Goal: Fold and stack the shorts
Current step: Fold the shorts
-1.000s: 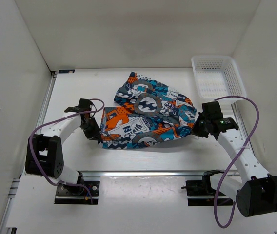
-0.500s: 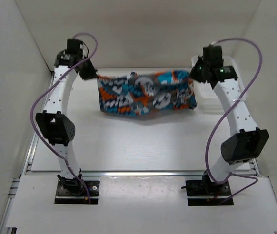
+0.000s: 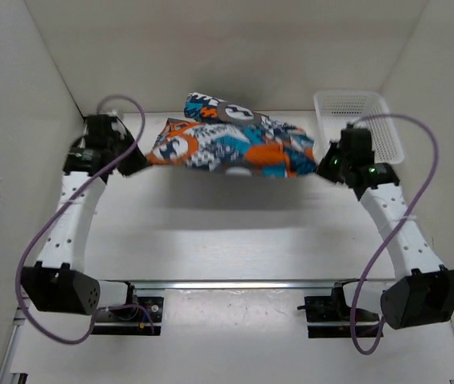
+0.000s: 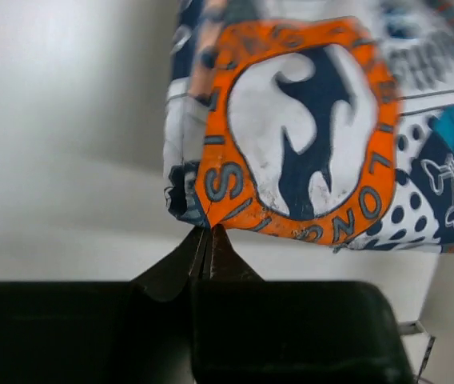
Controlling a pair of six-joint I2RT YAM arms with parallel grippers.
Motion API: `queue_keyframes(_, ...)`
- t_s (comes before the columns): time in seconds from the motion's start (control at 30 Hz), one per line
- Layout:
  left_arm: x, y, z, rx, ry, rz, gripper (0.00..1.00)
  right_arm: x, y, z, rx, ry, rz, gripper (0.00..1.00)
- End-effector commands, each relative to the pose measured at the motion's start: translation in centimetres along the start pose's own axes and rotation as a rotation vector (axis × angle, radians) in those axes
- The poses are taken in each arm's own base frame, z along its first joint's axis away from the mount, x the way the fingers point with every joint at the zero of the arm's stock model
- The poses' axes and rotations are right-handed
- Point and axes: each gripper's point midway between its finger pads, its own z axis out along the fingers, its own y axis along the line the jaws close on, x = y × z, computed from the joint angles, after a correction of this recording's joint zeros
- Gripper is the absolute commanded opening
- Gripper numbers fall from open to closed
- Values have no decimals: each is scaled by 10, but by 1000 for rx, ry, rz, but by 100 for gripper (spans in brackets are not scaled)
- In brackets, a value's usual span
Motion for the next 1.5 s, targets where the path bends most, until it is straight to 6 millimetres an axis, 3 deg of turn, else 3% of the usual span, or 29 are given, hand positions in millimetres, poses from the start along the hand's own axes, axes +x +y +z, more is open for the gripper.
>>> queue_keyframes(0.0, 106, 73, 63, -185, 287, -82, 10, 100, -62, 26, 165, 254, 37, 0)
queue_keyframes(0.03, 123, 81, 70, -197, 340, -93, 10, 119, -71, 31, 186, 307, 38, 0)
queue_keyframes(0.07, 137, 87, 75, -213, 388, -103, 22, 144, -83, 34, 229, 394, 53, 22)
queue_keyframes(0.1, 151, 95, 83, -235, 448, -116, 50, 150, -84, 35, 235, 420, 55, 45)
queue_keyframes(0.13, 163, 97, 84, -231, 489, -129, 85, 154, -85, 34, 232, 433, 57, 62)
queue_keyframes(0.17, 163, 97, 84, -231, 489, -129, 93, 150, -83, 31, 222, 416, 57, 78)
queue_keyframes(0.33, 152, 84, 60, -187, 418, -102, 95, 142, -86, 8, 231, 362, 49, 92)
queue_keyframes(0.4, 152, 84, 52, -197, 412, -109, 88, 149, -93, 1, 255, 370, 45, 92)
queue_keyframes(0.5, 175, 87, 37, -206, 452, -127, 74, 163, -101, -11, 269, 388, 54, 92)
queue_keyframes(0.57, 198, 86, 26, -191, 495, -150, 66, 172, -102, -21, 262, 393, 79, 85)
queue_keyframes(0.67, 232, 87, 17, -193, 558, -179, 63, 193, -101, -27, 224, 430, 118, 57)
queue_keyframes(0.7, 241, 86, 15, -195, 587, -188, 63, 204, -103, -27, 228, 461, 136, 40)
queue_keyframes(0.73, 247, 85, 17, -193, 593, -187, 63, 206, -104, -27, 230, 455, 155, 33)
queue_keyframes(0.77, 259, 84, 17, -187, 619, -185, 72, 209, -101, -26, 211, 469, 162, 27)
queue_keyframes(0.8, 257, 80, 24, -170, 608, -175, 75, 212, -100, -24, 203, 472, 173, 17)
queue_keyframes(0.87, 266, 86, 34, -205, 638, -166, 75, 212, -94, -17, 168, 475, 180, 9)
queue_keyframes(1.03, 253, 92, 55, -267, 615, -122, 70, 204, -75, 5, 93, 489, 205, 4)
queue_keyframes(1.17, 245, 93, 66, -294, 596, -102, 69, 203, -67, 36, 63, 500, 194, 4)
queue_keyframes(1.33, 229, 80, 74, -262, 580, -83, 67, 224, -98, 72, 238, 595, 172, 1)
queue_keyframes(1.47, 217, 70, 54, -232, 541, -89, 74, 208, -101, 84, 285, 548, 160, 1)
